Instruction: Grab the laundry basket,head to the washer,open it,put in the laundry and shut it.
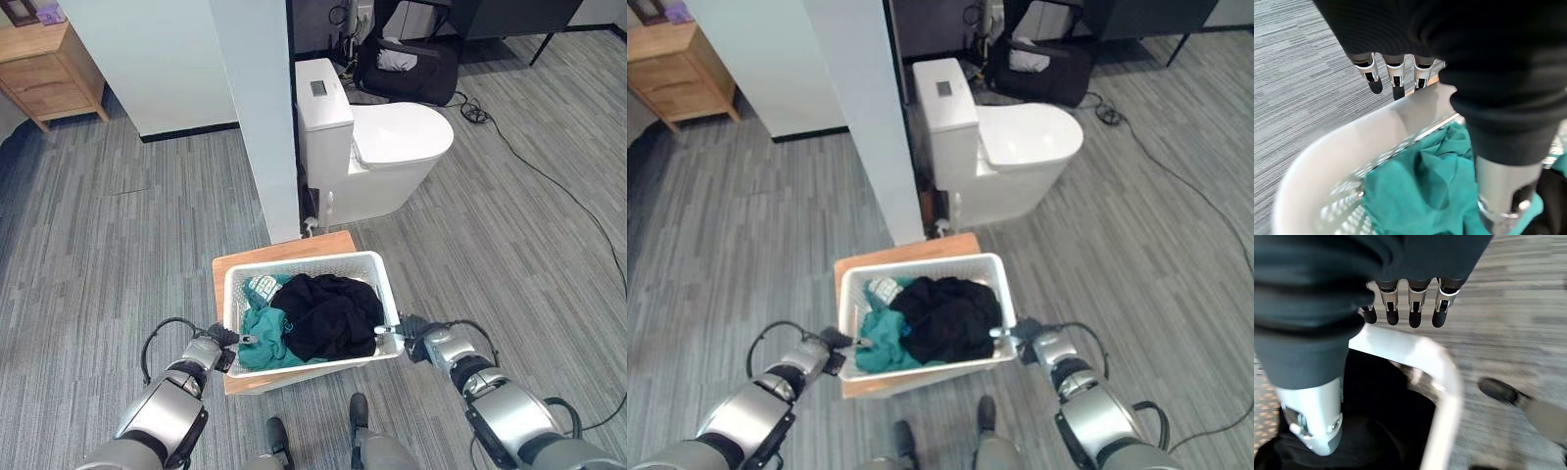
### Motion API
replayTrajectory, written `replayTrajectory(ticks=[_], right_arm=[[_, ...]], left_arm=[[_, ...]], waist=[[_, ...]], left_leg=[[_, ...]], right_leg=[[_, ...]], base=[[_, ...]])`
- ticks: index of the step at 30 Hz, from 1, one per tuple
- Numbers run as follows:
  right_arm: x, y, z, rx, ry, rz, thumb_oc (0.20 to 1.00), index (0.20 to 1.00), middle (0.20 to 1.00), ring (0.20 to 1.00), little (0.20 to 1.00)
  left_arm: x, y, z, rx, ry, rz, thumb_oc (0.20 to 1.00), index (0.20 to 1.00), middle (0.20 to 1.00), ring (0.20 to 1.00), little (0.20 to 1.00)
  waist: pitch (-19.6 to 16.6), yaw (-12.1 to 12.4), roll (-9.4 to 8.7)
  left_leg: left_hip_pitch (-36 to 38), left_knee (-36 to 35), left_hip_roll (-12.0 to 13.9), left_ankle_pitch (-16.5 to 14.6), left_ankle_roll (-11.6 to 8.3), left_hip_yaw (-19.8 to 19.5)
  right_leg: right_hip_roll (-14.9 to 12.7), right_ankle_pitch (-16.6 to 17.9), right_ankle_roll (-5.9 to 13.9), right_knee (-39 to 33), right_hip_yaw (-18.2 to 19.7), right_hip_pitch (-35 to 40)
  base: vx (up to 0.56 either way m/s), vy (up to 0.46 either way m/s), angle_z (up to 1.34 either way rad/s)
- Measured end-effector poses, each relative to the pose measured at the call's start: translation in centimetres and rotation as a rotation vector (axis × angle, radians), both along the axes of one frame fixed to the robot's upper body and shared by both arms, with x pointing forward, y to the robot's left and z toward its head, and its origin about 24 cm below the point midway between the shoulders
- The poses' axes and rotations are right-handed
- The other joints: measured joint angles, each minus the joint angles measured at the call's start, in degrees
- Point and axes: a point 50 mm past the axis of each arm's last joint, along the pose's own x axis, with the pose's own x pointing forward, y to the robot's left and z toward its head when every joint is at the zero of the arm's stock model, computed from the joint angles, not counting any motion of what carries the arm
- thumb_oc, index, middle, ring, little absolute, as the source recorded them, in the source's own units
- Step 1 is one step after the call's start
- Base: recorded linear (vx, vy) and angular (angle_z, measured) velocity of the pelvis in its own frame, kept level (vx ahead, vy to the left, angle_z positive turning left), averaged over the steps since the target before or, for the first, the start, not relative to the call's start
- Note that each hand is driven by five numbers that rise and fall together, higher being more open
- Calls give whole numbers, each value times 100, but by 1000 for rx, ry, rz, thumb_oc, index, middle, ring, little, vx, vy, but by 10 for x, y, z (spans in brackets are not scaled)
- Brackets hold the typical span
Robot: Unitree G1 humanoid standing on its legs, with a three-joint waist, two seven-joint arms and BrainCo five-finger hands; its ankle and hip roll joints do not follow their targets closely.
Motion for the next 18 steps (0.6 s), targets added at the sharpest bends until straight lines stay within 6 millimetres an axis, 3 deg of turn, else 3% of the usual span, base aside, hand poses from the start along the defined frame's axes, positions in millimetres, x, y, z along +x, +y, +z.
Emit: replayTrajectory(ticks=[18], right_arm=[[2, -9, 5, 8, -24, -16, 1000, 1000, 1000, 1000, 1000]], left_arm=[[1, -2, 0, 0, -11, 4, 1000, 1000, 1000, 1000, 1000]], waist=[[-118, 30, 110]], left_leg=[[-39, 1, -12, 18, 16, 152]], right_leg=[[10, 45, -7, 1, 154, -121]], base=[[-3, 4, -4]])
